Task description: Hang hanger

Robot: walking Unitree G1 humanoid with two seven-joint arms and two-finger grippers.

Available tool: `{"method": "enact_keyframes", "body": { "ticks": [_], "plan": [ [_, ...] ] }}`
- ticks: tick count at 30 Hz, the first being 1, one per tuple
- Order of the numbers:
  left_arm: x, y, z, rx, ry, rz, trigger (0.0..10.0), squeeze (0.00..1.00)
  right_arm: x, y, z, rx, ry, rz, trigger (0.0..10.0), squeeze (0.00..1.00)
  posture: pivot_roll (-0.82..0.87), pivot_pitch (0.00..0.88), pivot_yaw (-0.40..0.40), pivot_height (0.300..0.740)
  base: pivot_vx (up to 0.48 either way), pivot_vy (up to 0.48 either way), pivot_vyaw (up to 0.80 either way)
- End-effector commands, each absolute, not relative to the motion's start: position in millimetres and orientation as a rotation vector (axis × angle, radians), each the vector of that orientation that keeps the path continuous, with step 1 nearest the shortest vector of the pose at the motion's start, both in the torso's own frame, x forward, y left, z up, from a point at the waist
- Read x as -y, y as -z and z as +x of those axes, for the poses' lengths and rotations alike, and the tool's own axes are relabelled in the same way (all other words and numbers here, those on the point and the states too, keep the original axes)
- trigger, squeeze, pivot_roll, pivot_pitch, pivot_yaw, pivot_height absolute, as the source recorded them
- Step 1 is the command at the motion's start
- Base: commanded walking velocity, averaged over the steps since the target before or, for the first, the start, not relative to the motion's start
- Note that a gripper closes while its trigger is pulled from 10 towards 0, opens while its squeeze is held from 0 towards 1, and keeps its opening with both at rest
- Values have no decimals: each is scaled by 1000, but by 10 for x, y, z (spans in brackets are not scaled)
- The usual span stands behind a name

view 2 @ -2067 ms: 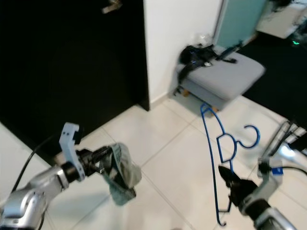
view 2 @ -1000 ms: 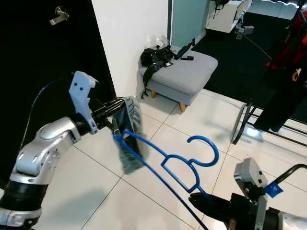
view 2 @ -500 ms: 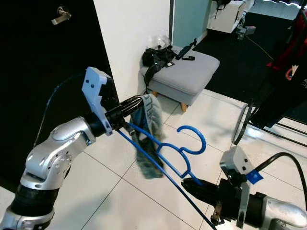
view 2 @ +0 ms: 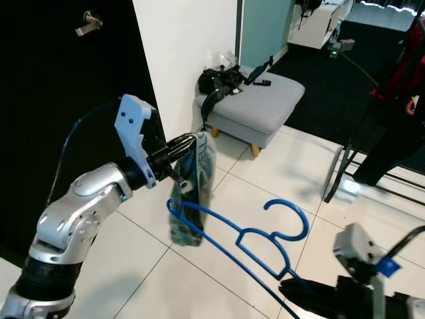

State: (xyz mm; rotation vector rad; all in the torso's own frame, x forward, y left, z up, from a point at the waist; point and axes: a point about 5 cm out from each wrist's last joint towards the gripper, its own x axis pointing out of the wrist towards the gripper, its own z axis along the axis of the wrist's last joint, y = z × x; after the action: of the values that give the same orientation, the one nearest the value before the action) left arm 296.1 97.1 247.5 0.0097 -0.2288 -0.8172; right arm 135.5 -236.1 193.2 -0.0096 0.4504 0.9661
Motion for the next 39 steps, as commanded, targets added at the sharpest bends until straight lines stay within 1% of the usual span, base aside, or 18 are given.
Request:
{"method": "enact_keyframes", "body": {
  "ticks": [1, 5, 18, 23, 26, 28, 29, 30, 34, 39],
  "plan": [
    [-951, -2448, 2937, 219, 828, 16, 10000, 0, 2383, -2013, 1350, -423, -957, -32, 10000, 0, -74, 85, 29, 740, 0, 0, 0],
    [-932, -2451, 2927, 221, 835, 19, 10000, 0, 2430, -2071, 1365, -397, -928, -44, 10000, 0, -74, 85, 30, 740, 0, 0, 0],
    [-924, -2453, 2927, 220, 832, 19, 10000, 0, 2416, -2102, 1470, -343, -898, -61, 10000, 0, -66, 93, 24, 740, 0, 0, 0],
    [-895, -2488, 2901, 228, 849, 2, 10000, 0, 2450, -2096, 1578, -321, -826, -113, 10000, 0, -65, 97, 19, 740, 0, 0, 0],
    [-787, -2518, 2790, 220, 946, -56, 10000, 0, 2451, -2061, 1732, -291, -734, -157, 10000, 0, -59, 99, 18, 740, 0, 0, 0],
    [-764, -2522, 2766, 216, 966, -69, 10000, 0, 2446, -2056, 1763, -284, -719, -163, 10000, 0, -59, 99, 18, 740, 0, 0, 0],
    [-732, -2524, 2737, 209, 988, -103, 10000, 0, 2442, -2044, 1809, -275, -693, -166, 10000, 0, -55, 101, 19, 740, 0, 0, 0],
    [-732, -2524, 2737, 209, 988, -103, 10000, 0, 2442, -2044, 1809, -275, -693, -166, 10000, 0, -55, 101, 19, 740, 0, 0, 0],
    [-637, -2517, 2680, 180, 1025, -220, 10000, 0, 2392, -2030, 1938, -233, -640, -165, 10000, 0, -53, 98, 18, 740, 0, 0, 0],
    [-619, -2532, 2681, 177, 1025, -267, 10000, 0, 2375, -2028, 1966, -221, -633, -162, 10000, 0, -55, 98, 18, 740, 0, 0, 0]
  ]
}}
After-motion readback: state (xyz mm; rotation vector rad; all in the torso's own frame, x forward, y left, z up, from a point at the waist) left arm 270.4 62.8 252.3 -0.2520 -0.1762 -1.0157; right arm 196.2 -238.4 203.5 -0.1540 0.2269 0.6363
